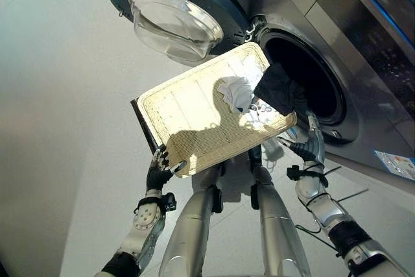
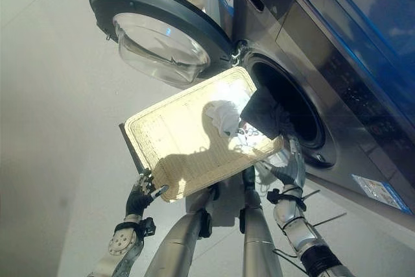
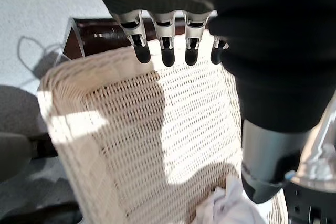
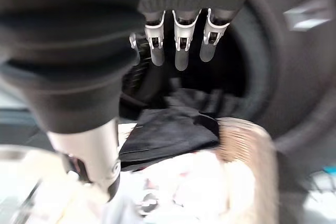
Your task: Put the clothes into the washing machine.
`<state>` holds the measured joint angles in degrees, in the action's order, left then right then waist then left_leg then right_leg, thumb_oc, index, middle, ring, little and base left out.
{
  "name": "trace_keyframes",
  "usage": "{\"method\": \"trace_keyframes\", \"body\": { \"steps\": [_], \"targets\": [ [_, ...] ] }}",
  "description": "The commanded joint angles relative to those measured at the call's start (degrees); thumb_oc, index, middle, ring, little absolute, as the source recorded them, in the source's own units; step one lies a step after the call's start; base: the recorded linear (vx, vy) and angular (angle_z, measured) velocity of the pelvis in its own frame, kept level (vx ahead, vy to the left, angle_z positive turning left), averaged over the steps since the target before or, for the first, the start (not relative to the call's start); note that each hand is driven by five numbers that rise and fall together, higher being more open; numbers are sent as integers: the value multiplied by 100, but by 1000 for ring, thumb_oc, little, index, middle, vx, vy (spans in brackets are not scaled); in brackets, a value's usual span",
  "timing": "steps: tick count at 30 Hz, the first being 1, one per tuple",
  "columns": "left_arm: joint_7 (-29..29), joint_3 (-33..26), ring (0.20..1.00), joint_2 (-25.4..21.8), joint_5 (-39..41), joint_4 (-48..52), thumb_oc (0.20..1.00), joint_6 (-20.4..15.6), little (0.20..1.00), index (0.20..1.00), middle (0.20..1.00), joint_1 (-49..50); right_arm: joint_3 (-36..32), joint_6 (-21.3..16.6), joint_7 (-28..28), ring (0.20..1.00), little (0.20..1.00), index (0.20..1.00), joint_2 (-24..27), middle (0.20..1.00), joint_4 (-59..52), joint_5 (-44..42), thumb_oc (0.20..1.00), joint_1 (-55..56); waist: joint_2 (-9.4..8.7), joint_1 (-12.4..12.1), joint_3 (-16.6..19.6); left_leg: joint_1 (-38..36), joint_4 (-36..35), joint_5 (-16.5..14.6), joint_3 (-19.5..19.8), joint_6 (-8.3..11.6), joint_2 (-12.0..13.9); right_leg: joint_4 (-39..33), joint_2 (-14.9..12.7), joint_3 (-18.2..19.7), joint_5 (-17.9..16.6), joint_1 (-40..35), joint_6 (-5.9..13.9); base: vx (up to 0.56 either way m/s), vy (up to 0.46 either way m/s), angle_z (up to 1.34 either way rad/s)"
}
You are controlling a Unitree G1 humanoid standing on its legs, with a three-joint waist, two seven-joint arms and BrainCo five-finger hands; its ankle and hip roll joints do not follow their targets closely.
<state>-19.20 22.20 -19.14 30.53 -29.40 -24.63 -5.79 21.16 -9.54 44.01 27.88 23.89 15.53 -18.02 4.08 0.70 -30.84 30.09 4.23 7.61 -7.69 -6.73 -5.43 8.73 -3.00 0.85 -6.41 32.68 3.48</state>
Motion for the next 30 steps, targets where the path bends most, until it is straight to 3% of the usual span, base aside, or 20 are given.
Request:
{"method": "trace_keyframes", "body": {
  "steps": [1,9,10,13,22,25,29,30],
  "targets": [
    [38,-244,1000,-49,-57,-1,1000,-92,1000,1000,1000,182,177,183,-136,1000,1000,1000,217,1000,-435,683,1000,-204,67,-101,104,-75,-8,-37,293,268,-116,-56,95,-557,-385,-65,43,12,-44,6],
    [112,-172,1000,-97,-28,-119,1000,3,1000,1000,1000,42,458,436,-288,1000,1000,1000,389,1000,-322,1124,1000,-714,49,-218,104,-67,16,-27,362,278,-98,-8,57,-683,-317,-109,32,6,-35,9],
    [189,-97,1000,-125,-35,-181,1000,41,1000,1000,1000,-8,640,630,-472,1000,1000,1000,577,1000,-289,1664,1000,-1076,60,-312,104,-62,-15,15,410,291,-78,44,32,-786,-251,-141,20,13,-96,18],
    [237,-42,1000,-156,-2,-228,1000,66,1000,1000,1000,-72,841,899,-661,1000,1000,1000,767,1000,-208,1904,1000,-1417,89,-387,104,-13,-4,56,476,296,-75,159,45,-844,-157,-120,-11,12,-57,20],
    [390,150,1000,-201,81,-420,1000,56,1000,1000,1000,-253,1388,1455,-1338,1000,1000,1000,998,1000,772,1676,1000,-2746,220,-706,104,137,111,119,726,359,-97,472,37,-1087,112,-58,-126,30,-62,21],
    [464,185,1000,-220,97,-502,1000,6,1000,1000,1000,-315,1741,2206,-2137,1000,1000,1000,953,1000,1648,1894,1000,-3196,265,-881,104,232,127,172,836,397,-91,586,37,-1239,216,-16,-189,35,-97,21],
    [506,267,1000,-292,89,-477,1000,4,1000,1000,1000,-366,2005,2737,-2889,1000,1000,1000,913,1000,2347,1938,1000,-3559,286,-1022,104,334,142,217,940,415,-97,638,30,-1371,254,41,-226,23,-124,30],
    [551,296,1000,-326,50,-457,1000,12,1000,1000,1000,-380,2195,3193,-3698,1000,1000,1000,821,1000,2925,2121,1000,-3745,295,-1131,104,396,127,255,1000,432,-91,655,27,-1479,273,73,-244,21,-131,29]
  ]
}}
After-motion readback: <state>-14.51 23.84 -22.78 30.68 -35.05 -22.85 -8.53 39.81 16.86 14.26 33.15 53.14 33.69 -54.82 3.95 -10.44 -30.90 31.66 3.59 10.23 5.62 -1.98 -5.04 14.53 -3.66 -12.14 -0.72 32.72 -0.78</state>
